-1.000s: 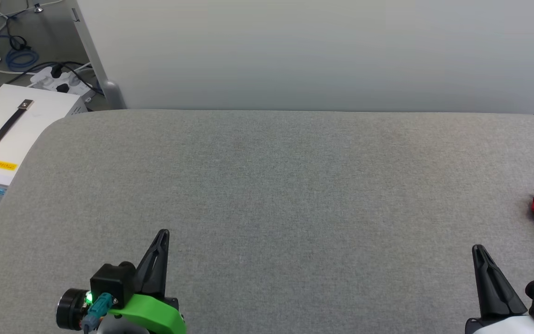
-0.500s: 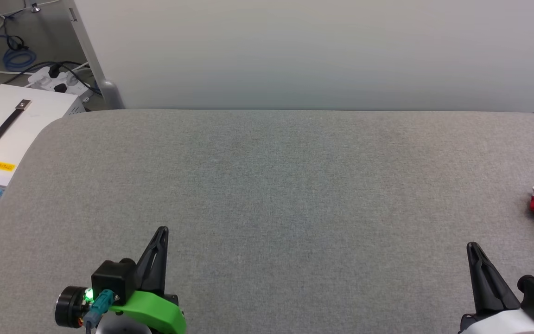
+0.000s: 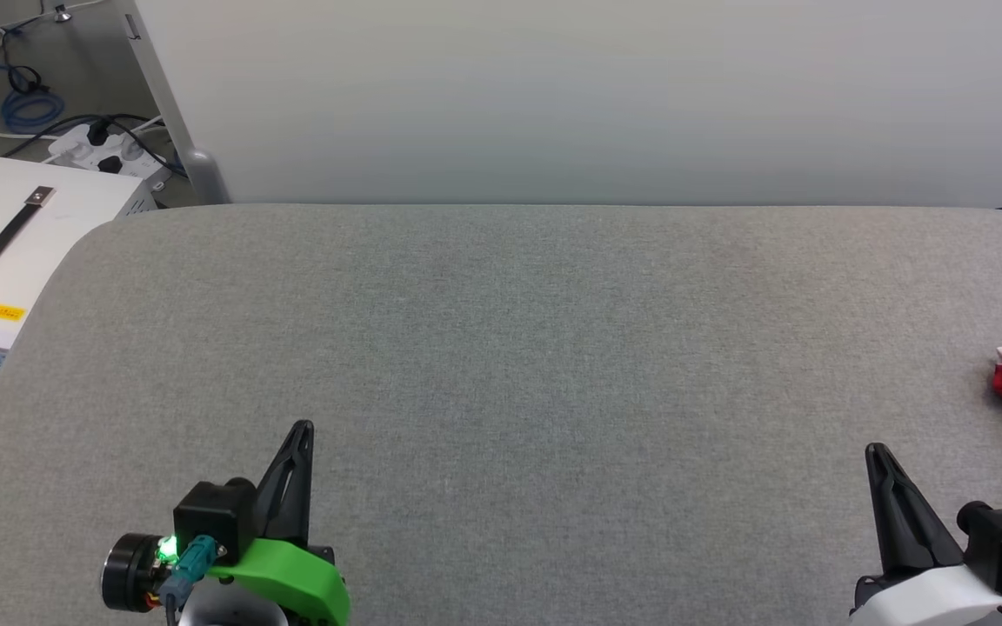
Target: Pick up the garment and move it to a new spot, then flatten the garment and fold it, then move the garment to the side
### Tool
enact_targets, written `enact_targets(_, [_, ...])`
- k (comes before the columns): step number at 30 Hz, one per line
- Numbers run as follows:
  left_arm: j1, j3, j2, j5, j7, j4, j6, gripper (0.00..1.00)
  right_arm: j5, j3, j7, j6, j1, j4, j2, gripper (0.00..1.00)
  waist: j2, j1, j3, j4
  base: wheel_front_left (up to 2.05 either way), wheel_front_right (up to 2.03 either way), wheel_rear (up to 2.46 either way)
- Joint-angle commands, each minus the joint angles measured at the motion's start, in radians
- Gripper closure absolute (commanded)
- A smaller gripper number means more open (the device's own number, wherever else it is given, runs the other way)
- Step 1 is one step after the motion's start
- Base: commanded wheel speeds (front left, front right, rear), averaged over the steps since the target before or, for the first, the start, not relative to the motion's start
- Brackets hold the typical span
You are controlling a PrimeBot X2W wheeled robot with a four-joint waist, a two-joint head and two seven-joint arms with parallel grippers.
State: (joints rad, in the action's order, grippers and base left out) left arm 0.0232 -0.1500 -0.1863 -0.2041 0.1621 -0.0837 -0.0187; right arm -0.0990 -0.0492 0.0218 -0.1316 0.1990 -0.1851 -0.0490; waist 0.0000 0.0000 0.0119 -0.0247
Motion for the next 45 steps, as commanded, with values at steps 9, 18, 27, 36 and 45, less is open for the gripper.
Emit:
enact_targets(9, [-0.01, 0.024, 0.023, 0.034, -0.022, 0.015, 0.006, 1.0, 0.018, 0.009, -0.005, 0.0, -0.041, 0.027, -0.001, 1.0, 0.0, 0.0, -0.001, 0.003, 0.0, 0.0, 0.0])
enact_targets(18, [-0.012, 0.041, 0.038, 0.057, -0.04, 0.024, 0.008, 1.0, 0.029, 0.014, -0.007, 0.0, -0.061, 0.048, -0.001, 1.0, 0.0, 0.0, -0.003, 0.006, 0.0, 0.0, 0.0])
enact_targets(27, [-0.013, 0.057, 0.052, 0.078, -0.058, 0.033, 0.01, 1.0, 0.039, 0.019, -0.009, 0.001, -0.082, 0.068, -0.001, 1.0, 0.0, 0.0, -0.004, 0.009, 0.0, 0.0, 0.0])
enact_targets(36, [-0.015, 0.073, 0.067, 0.1, -0.076, 0.042, 0.011, 1.0, 0.049, 0.024, -0.011, 0.001, -0.102, 0.088, -0.001, 1.0, 0.0, 0.0, -0.005, 0.011, 0.0, 0.0, 0.0])
enact_targets(45, [-0.017, 0.089, 0.081, 0.122, -0.094, 0.05, 0.013, 1.0, 0.06, 0.029, -0.013, 0.001, -0.122, 0.108, -0.001, 1.0, 0.0, 0.0, -0.007, 0.014, 0.0, 0.0, 0.0])
